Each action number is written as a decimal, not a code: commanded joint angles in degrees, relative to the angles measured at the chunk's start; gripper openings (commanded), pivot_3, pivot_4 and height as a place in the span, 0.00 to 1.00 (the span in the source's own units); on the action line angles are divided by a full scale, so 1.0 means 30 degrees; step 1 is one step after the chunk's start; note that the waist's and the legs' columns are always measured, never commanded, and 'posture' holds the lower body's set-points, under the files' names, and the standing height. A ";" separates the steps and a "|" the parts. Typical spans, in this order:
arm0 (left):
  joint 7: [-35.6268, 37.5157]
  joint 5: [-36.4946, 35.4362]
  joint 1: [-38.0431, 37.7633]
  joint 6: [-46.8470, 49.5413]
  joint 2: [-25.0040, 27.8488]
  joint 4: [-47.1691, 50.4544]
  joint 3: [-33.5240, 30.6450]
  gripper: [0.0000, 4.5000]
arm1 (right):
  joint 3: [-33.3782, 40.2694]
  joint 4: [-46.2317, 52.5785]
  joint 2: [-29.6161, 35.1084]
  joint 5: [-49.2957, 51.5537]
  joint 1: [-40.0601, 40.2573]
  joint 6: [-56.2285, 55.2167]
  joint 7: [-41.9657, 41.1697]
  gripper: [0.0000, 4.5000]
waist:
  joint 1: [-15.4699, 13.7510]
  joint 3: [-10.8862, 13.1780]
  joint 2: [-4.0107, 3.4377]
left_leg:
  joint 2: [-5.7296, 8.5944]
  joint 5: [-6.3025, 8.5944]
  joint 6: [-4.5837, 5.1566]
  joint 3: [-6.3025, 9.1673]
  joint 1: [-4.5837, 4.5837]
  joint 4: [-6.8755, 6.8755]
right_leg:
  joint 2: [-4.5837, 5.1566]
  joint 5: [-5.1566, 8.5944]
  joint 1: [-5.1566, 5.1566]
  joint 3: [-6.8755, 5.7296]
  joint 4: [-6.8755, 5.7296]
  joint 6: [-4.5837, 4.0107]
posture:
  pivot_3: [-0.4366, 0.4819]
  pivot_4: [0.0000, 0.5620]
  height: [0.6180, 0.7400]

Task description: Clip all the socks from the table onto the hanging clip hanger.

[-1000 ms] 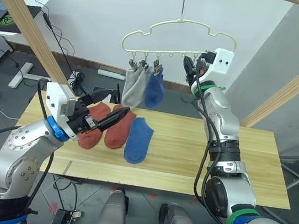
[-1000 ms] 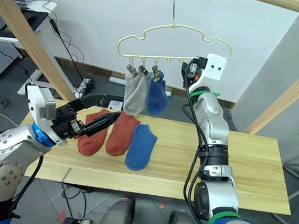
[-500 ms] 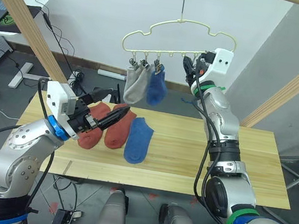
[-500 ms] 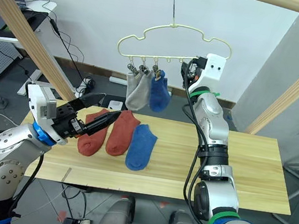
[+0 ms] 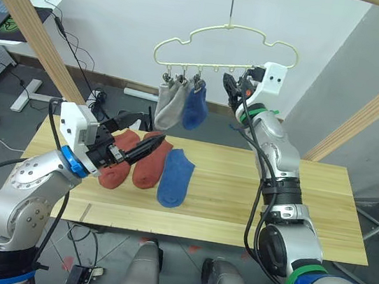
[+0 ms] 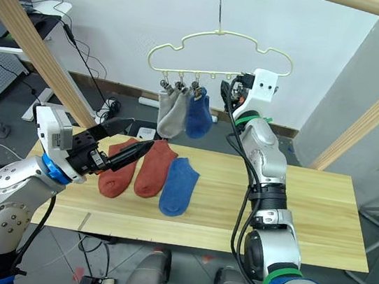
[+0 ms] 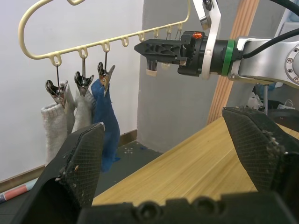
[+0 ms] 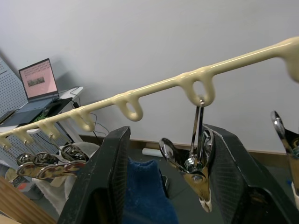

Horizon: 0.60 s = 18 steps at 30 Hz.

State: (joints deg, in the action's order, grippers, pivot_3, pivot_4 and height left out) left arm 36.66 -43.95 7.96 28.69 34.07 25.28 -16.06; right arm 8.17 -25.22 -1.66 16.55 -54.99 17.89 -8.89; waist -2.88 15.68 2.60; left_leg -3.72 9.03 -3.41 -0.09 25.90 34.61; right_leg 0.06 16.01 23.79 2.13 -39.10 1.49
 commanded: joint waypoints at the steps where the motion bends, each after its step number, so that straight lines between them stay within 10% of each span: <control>1: -0.0104 -0.0287 0.0126 0.0030 0.0046 0.0888 -0.0116 1.00 | -0.0034 0.0786 0.0003 0.0148 -0.0274 -0.0241 -0.0114 0.55 | 0.0000 0.0000 0.0000 | 0.0000 0.0000 0.0000 0.0000 0.0000 0.0000 | 0.0000 0.0000 0.0000 0.0000 0.0000 0.0000 | 0.67 0.42 1.00; 11: -0.0246 -0.0399 0.0074 0.0188 -0.0043 0.0958 -0.0087 1.00 | 0.0084 0.0724 0.0149 0.0149 -0.0301 -0.0306 -0.0037 0.55 | 0.0001 0.0000 0.0000 | 0.0000 0.0000 0.0000 0.0000 0.0000 0.0000 | 0.0000 0.0000 0.0000 0.0000 0.0000 0.0000 | 0.67 0.42 1.00; 18: -0.0403 -0.0578 -0.0175 0.0399 -0.0206 0.1249 0.0038 1.00 | 0.0119 0.0756 0.0294 0.0138 -0.0217 -0.0230 0.0071 0.15 | 0.0004 0.0002 -0.0001 | 0.0000 0.0000 0.0000 -0.0001 0.0000 0.0000 | 0.0000 0.0000 0.0000 0.0001 0.0000 0.0000 | 0.67 0.44 1.00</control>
State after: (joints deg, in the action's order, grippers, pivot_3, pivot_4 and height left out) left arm 35.57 -44.46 7.74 29.92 33.67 25.91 -16.04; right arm 8.22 -25.22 -1.04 16.56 -54.99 17.88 -8.65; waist -2.86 15.68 2.60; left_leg -3.72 9.03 -3.41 -0.10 25.90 34.61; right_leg 0.06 16.01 23.79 2.14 -39.10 1.49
